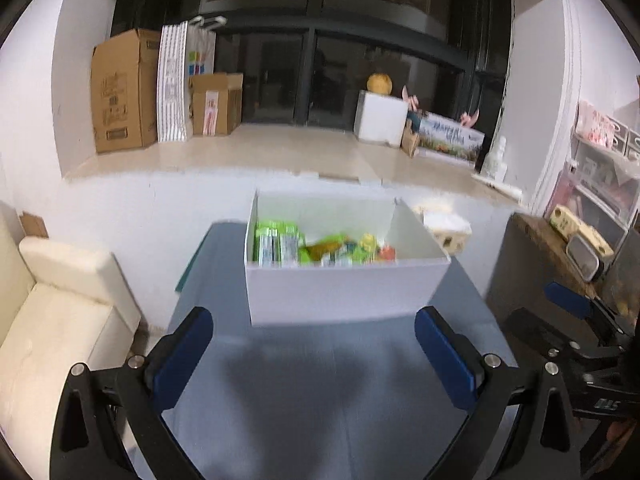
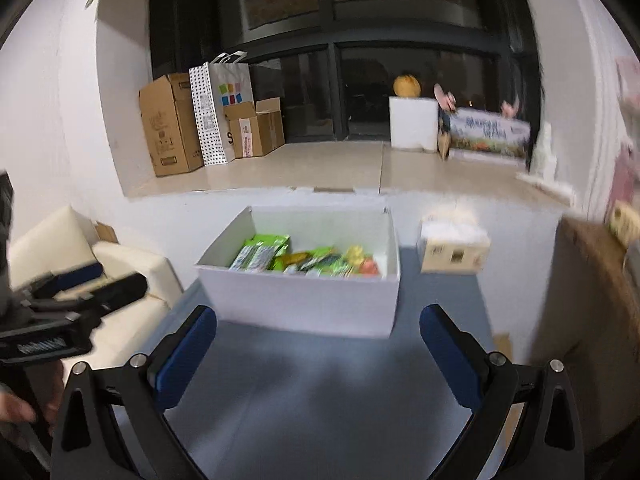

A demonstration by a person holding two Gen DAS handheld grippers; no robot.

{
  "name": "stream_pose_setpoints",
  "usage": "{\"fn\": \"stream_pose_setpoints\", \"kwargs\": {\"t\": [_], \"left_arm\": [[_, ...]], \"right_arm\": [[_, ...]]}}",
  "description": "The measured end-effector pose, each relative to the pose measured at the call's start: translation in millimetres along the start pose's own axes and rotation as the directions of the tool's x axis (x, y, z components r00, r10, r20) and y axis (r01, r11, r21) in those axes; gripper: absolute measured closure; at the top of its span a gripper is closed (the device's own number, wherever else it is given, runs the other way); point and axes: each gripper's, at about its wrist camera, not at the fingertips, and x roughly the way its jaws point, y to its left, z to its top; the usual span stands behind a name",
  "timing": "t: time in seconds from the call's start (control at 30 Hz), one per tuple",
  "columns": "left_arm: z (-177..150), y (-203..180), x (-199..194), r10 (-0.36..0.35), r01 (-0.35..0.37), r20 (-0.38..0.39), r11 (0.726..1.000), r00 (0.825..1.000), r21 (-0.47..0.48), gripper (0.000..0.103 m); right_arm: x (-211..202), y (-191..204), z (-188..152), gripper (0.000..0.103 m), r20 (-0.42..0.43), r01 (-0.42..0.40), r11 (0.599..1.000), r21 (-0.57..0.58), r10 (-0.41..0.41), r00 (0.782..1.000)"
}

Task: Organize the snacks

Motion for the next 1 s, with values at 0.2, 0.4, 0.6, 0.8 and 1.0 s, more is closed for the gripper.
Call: {"fn": "stream_pose_setpoints", "kwargs": {"t": [0.2, 0.4, 0.6, 0.8, 1.0], "left_arm": [[-21.5, -8.6, 0.4, 0.005, -0.004, -0.05, 1.0, 0.999, 0.023, 0.0], [-19.5, -10.2, -5.0, -0.009, 0.01, -0.037, 1.0, 0.999, 0.022, 0.0], [-16.8, -12.2, -7.1, -0.003, 0.004, -0.035, 0.999, 0.999, 0.033, 0.0], [-17.0, -13.8, -6.1, 0.0, 0.002, -0.042, 0.999, 0.999, 0.038, 0.0], [-17.1, -14.7, -4.8, 0.01, -0.008, -0.044, 0.999, 0.999, 0.047, 0.0]], "right_arm": [[-1.3, -2.1, -26.8, 0.0, -0.078, -0.043, 0.997, 0.059, 0.047, 0.996], [-7.4, -2.2, -26.6, 0.0, -0.063, -0.05, 0.997, 0.064, 0.054, 0.997], [-9.7, -3.5, -26.9, 0.0, -0.061, -0.048, 0.997, 0.064, 0.052, 0.997], [-9.0, -5.7, -27.1, 0.0, -0.064, -0.056, 0.996, 0.069, 0.06, 0.996], [-9.0, -7.3, -28.4, 0.0, -0.064, -0.054, 0.996, 0.074, 0.059, 0.996]]}}
